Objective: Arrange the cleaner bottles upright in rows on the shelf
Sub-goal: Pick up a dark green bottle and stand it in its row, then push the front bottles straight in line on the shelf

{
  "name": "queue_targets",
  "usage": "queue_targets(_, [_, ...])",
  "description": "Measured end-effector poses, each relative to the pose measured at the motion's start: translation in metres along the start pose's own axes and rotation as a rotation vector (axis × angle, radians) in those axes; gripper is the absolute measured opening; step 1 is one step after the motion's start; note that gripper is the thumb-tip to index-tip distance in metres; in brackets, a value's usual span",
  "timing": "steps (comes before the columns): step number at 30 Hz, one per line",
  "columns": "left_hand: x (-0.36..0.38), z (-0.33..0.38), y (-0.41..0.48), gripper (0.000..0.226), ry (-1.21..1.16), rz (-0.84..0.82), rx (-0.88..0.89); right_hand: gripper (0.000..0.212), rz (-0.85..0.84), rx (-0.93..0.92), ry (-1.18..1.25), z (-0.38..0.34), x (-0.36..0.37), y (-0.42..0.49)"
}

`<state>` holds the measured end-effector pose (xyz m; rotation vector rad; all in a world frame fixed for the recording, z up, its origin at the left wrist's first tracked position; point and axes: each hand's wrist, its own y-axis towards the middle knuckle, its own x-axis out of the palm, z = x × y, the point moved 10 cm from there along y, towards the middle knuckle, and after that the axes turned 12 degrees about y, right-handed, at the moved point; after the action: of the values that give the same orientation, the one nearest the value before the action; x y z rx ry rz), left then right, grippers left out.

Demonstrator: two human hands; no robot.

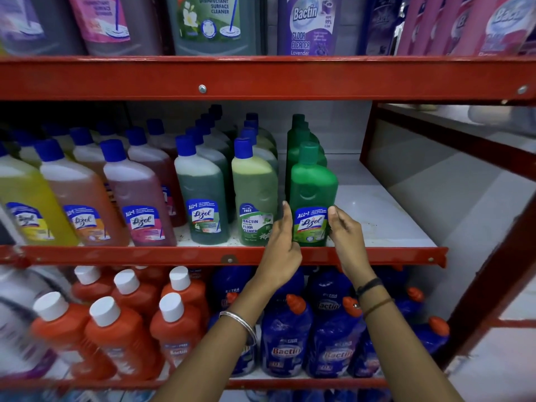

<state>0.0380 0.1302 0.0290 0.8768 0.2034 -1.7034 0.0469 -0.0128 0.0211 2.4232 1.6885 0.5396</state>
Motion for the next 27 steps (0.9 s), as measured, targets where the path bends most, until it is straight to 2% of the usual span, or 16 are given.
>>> queue_targets(2, [-0.015,-0.004,-0.006,0.060,-0.069,0.159,0.012,0.035,0.172,-0.063,-0.049,-0.007,-0.007,-0.015])
queue_targets(4, [-0.047,-0.010,-0.025,0.037,-0.094,0.459,0.022,0.030,0.323,-0.294,-0.080,-0.035,-0.005,-0.049])
queue_targets(5, [-0.061,-0.012,-0.036,0.032,-0.115,0.587,0.025,0.028,0.291,-0.389,-0.087,-0.046,0.007,-0.064])
queue_targets(6, [-0.072,-0.018,-0.044,0.032,-0.150,0.665,0.023,0.032,0.186,-0.417,-0.086,-0.052,0.027,-0.073])
queue_targets(7, [-0.081,-0.024,-0.046,0.037,-0.195,0.689,0.007,0.042,0.042,-0.370,-0.088,-0.049,0.051,-0.077])
queue_targets(9, [-0.084,-0.039,-0.036,0.055,-0.294,0.592,-0.056,0.082,-0.217,-0.150,-0.113,-0.028,0.096,-0.076])
queue_targets(11, [-0.079,-0.052,-0.022,0.068,-0.340,0.439,-0.130,0.119,-0.328,0.073,-0.158,-0.003,0.119,-0.068])
queue_targets(12, [-0.077,-0.055,-0.016,0.077,-0.344,0.380,-0.150,0.128,-0.348,0.147,-0.179,0.005,0.126,-0.063])
queue_targets(14, [-0.078,-0.060,-0.010,0.100,-0.324,0.313,-0.168,0.133,-0.334,0.215,-0.188,0.013,0.133,-0.055])
queue_targets(16, [-0.079,-0.064,-0.006,0.114,-0.291,0.266,-0.186,0.135,-0.276,0.238,-0.153,0.017,0.133,-0.046])
queue_targets(22, [-0.074,-0.059,-0.007,0.121,-0.233,0.178,-0.202,0.138,-0.213,0.225,0.002,0.010,0.131,-0.046])
queue_targets(27, [-0.072,-0.058,-0.014,0.126,-0.264,0.137,-0.194,0.138,-0.192,0.247,0.035,0.011,0.127,-0.055])
